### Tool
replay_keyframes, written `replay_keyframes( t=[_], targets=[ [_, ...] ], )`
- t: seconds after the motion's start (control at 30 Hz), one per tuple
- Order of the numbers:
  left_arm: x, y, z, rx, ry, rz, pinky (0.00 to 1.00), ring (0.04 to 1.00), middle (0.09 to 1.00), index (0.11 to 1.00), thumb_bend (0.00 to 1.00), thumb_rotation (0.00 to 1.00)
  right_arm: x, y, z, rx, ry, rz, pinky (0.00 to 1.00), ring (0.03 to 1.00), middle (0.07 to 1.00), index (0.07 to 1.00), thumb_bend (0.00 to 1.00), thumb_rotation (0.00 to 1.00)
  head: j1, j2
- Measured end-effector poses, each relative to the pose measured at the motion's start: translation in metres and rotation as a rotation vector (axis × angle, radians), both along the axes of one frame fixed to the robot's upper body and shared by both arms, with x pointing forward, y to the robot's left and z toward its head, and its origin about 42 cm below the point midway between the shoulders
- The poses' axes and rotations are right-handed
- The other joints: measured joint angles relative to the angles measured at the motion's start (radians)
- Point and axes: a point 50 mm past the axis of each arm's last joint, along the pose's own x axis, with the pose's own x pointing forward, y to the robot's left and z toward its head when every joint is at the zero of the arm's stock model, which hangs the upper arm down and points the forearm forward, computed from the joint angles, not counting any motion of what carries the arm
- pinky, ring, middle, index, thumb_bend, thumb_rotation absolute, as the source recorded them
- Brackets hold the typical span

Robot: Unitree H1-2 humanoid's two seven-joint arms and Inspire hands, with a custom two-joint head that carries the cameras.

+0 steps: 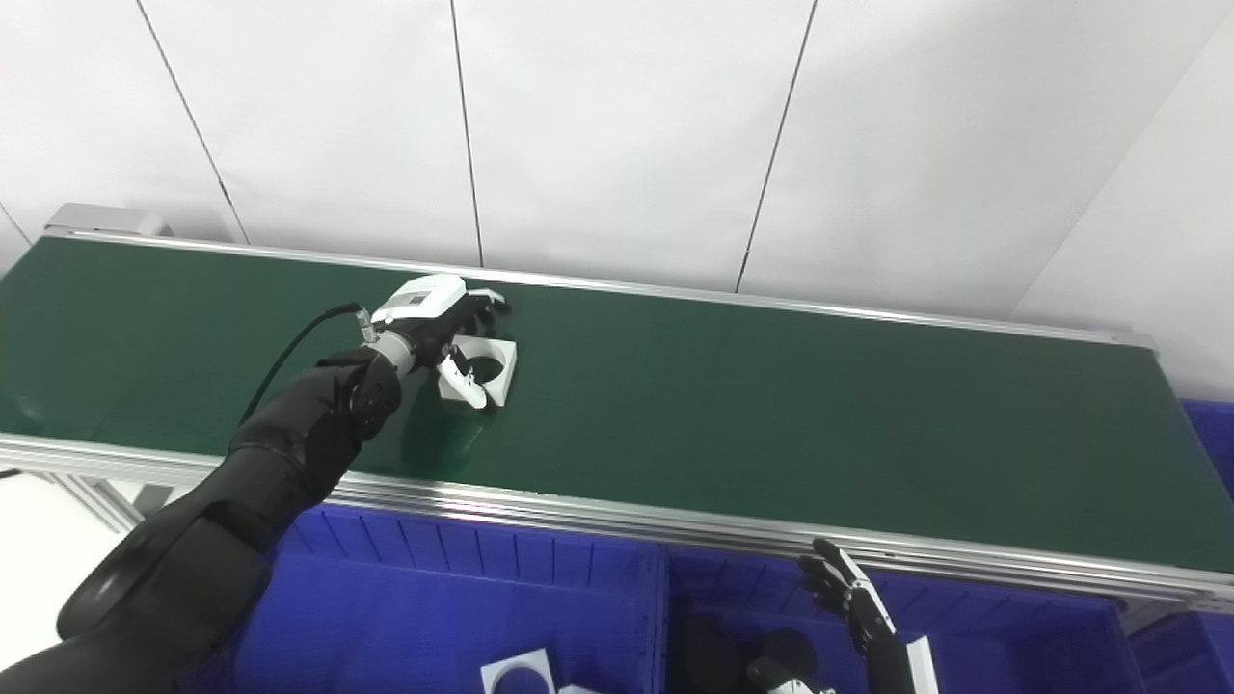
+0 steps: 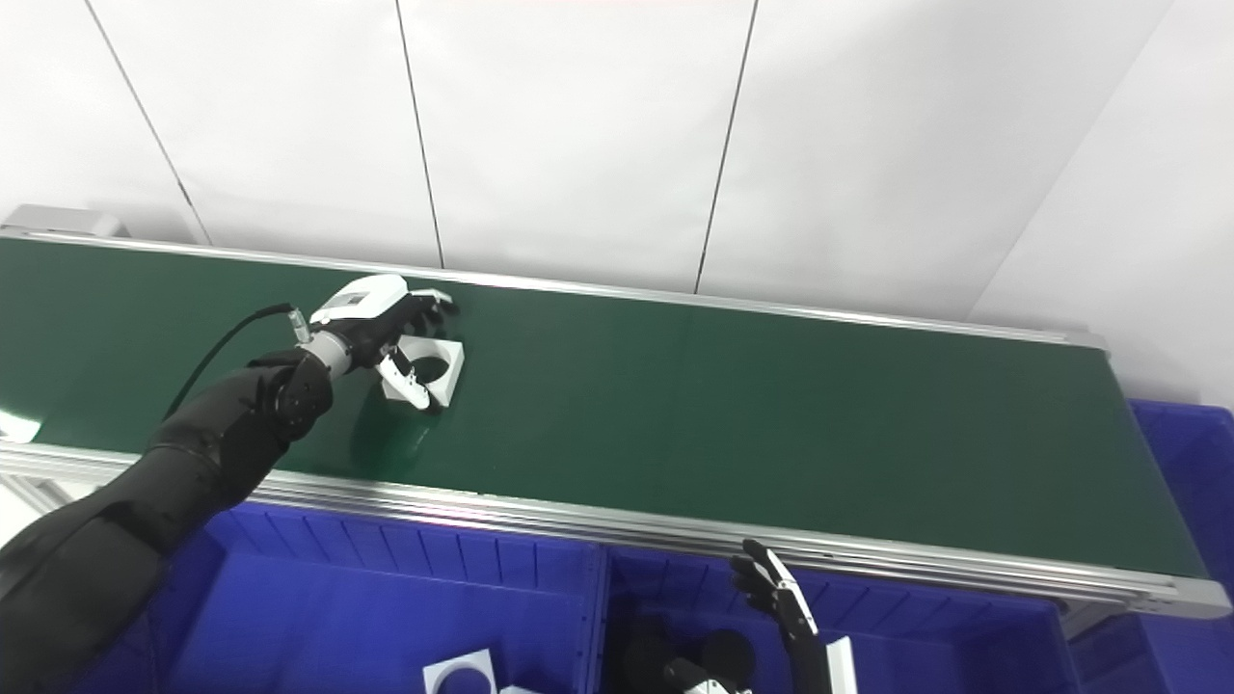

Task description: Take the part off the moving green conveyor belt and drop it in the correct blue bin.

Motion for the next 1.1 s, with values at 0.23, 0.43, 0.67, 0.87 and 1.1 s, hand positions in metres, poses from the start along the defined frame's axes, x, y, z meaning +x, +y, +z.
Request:
replay_keyframes(
  t=[0.23, 0.43, 0.67, 0.87, 1.1],
  targets=[
    [0.001, -0.008, 0.005, 0.003, 0.01, -0.006, 0.3, 0.384, 0.454, 0.526, 0.5, 0.0, 0.0, -0.002, 0.001, -0.008, -0.005, -0.004, 0.73, 0.76, 0.783, 0.857, 0.8, 0.49, 0.003, 0.005],
    [-0.018, -0.015, 0.009, -0.096, -0.055, -0.025, 0.37, 0.406, 0.489, 0.515, 0.5, 0.0, 0.0, -0.002, 0.001, -0.01, -0.011, -0.014, 0.72, 0.755, 0.783, 0.851, 0.81, 0.5, 0.002, 0.009],
    [-0.044, -0.014, 0.048, -0.319, -0.274, -0.045, 0.42, 0.423, 0.505, 0.499, 0.5, 0.0, -0.001, 0.0, 0.006, 0.013, -0.019, -0.005, 0.76, 0.774, 0.802, 0.866, 0.81, 0.49, -0.028, 0.026],
    [-0.087, -0.01, 0.069, -0.547, -0.407, -0.08, 0.41, 0.429, 0.497, 0.512, 0.5, 0.0, -0.003, 0.003, 0.008, 0.025, -0.022, 0.008, 0.76, 0.774, 0.805, 0.866, 0.83, 0.5, -0.106, 0.061],
    [-0.136, -0.008, 0.05, -0.75, -0.415, -0.147, 0.45, 0.458, 0.5, 0.493, 0.5, 0.0, -0.002, 0.007, 0.019, 0.037, -0.06, -0.007, 0.74, 0.768, 0.805, 0.861, 0.84, 0.53, -0.169, 0.127]
  ],
)
